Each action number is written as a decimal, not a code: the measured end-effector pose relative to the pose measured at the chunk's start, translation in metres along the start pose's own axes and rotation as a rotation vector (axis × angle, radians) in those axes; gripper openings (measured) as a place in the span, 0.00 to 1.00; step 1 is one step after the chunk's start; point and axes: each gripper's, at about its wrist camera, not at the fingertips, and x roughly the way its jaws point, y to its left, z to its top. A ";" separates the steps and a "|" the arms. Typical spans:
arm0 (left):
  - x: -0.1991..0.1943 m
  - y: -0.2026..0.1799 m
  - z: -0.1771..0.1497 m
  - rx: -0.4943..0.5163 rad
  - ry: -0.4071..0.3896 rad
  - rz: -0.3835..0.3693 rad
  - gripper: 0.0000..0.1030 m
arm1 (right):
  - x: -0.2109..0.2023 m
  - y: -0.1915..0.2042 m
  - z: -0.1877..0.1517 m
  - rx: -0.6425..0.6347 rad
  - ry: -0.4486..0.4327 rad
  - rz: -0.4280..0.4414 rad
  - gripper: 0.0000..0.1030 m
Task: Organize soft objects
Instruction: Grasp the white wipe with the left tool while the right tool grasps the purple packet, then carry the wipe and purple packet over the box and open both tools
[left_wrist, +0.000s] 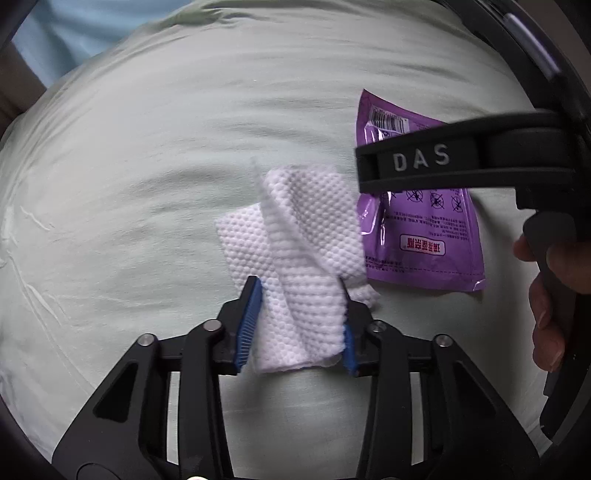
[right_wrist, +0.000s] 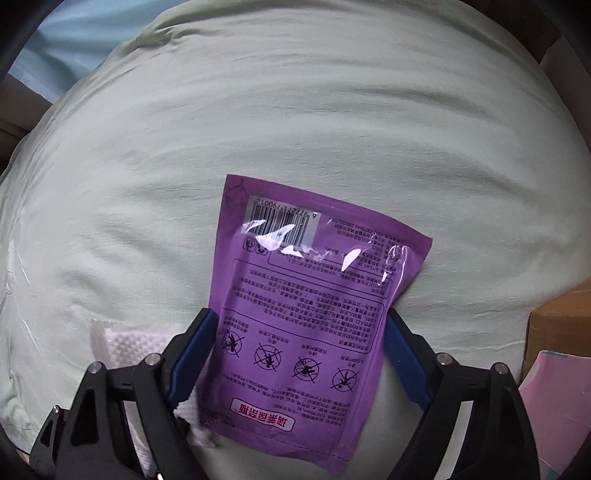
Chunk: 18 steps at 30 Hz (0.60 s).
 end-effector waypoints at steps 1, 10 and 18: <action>0.000 0.004 0.001 -0.017 0.002 -0.004 0.24 | -0.002 0.001 -0.002 -0.007 -0.003 0.007 0.76; -0.017 0.016 -0.008 -0.092 -0.014 -0.011 0.11 | -0.018 0.026 -0.022 -0.139 -0.017 0.141 0.39; -0.073 0.022 -0.013 -0.112 -0.089 0.019 0.10 | -0.061 0.007 -0.028 -0.099 -0.073 0.220 0.37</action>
